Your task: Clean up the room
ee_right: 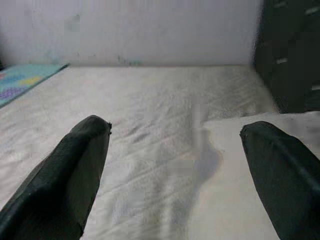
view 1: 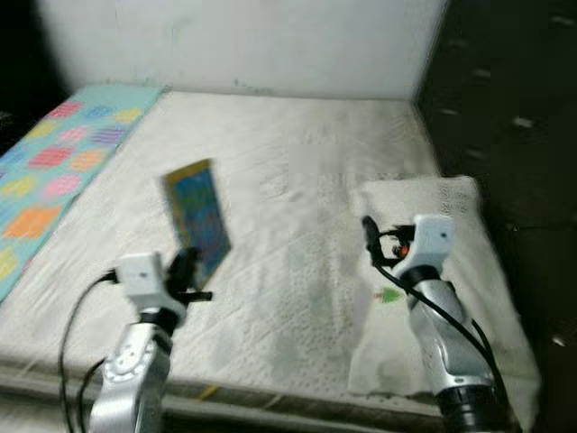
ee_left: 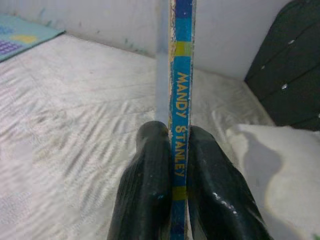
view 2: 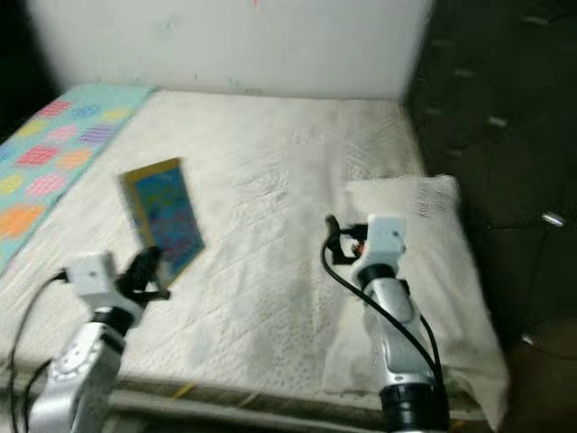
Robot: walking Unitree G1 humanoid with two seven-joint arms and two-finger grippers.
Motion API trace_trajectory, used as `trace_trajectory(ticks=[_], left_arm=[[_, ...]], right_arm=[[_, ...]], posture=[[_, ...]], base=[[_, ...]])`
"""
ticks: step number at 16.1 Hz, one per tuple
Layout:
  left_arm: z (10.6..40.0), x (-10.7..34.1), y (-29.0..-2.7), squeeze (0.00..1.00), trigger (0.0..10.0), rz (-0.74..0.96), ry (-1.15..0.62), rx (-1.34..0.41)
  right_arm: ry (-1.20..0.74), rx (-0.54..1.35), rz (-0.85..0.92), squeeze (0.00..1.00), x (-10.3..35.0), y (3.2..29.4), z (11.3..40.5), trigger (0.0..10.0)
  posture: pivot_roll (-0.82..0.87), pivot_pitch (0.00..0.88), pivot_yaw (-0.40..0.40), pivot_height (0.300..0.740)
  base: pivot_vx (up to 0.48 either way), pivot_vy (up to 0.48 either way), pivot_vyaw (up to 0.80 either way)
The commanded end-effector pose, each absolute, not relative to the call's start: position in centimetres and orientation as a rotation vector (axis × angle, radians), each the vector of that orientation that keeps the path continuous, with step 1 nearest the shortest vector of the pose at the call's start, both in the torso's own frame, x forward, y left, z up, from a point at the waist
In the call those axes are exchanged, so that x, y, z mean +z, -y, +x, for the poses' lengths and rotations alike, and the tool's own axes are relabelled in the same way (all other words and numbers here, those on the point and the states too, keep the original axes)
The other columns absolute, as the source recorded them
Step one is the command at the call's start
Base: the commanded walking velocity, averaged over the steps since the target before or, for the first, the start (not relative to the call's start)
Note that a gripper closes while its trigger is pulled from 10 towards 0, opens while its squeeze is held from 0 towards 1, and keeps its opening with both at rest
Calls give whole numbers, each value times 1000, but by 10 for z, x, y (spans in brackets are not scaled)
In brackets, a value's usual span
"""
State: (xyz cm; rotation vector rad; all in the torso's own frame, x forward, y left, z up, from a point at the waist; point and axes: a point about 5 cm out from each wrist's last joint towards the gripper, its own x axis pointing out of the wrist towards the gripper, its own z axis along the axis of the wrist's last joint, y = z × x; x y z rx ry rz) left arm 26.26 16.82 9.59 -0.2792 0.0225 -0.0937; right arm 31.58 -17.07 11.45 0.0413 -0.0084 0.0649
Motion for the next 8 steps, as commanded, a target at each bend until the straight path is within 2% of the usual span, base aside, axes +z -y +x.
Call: trace_trajectory(ticks=[1,8], left_arm=[[264,101,-160,0,10000,-281,4,-129],[266,100,-160,0,10000,-274,-2,-123]], right_arm=[[-5,44,44,0,111,177,314,10000],[-3,36,41,0,111,179,315,10000]], posture=[[-71,1,45,740],[-75,5,45,740]], base=[[0,0,0],[0,0,0]])
